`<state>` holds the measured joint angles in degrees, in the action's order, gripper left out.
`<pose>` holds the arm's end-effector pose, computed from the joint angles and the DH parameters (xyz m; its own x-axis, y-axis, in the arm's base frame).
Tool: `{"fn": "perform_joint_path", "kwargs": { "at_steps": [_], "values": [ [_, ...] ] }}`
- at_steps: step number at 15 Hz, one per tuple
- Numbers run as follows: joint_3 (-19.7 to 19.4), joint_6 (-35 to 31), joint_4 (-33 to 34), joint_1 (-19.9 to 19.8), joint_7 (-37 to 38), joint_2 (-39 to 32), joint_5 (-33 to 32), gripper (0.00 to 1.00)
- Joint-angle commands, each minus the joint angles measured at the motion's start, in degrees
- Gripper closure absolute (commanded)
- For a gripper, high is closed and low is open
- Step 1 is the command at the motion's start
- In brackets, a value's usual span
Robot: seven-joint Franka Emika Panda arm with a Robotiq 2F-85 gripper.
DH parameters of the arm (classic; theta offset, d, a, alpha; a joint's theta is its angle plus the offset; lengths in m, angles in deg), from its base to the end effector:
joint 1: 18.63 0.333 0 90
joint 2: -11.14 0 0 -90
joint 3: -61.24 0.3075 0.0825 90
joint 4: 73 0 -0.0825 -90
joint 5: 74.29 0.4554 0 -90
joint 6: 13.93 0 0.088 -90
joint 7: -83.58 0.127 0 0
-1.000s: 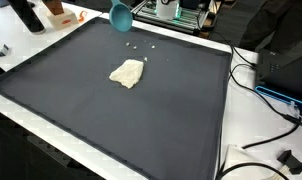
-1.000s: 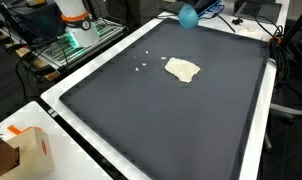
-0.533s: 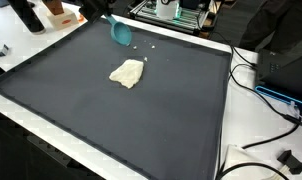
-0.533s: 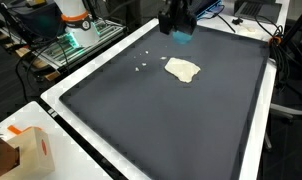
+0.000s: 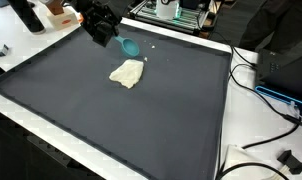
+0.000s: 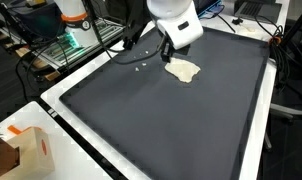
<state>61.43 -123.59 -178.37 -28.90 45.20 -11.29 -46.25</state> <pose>0.6519 -0.0729 0.2321 0.9652 0.2589 -0.0374 0.2054 -0.8384 -0.5049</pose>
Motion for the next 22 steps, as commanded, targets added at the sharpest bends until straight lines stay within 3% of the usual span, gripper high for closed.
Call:
{"fn": "perform_joint_path", "kwargs": {
  "at_steps": [1, 10, 15, 22],
  "values": [
    [1.5, 0.2, 0.6, -2.0, -5.7, -2.3, 2.7, 0.81],
    [2.1, -10.9, -5.1, -2.9, -12.0, -2.5, 9.9, 0.81],
    [1.7, -17.7, -8.7, -2.2, -11.3, -2.7, 12.4, 0.81],
    [0.5, -16.2, -7.3, -0.9, -5.4, -5.7, 9.0, 0.81]
  ]
}}
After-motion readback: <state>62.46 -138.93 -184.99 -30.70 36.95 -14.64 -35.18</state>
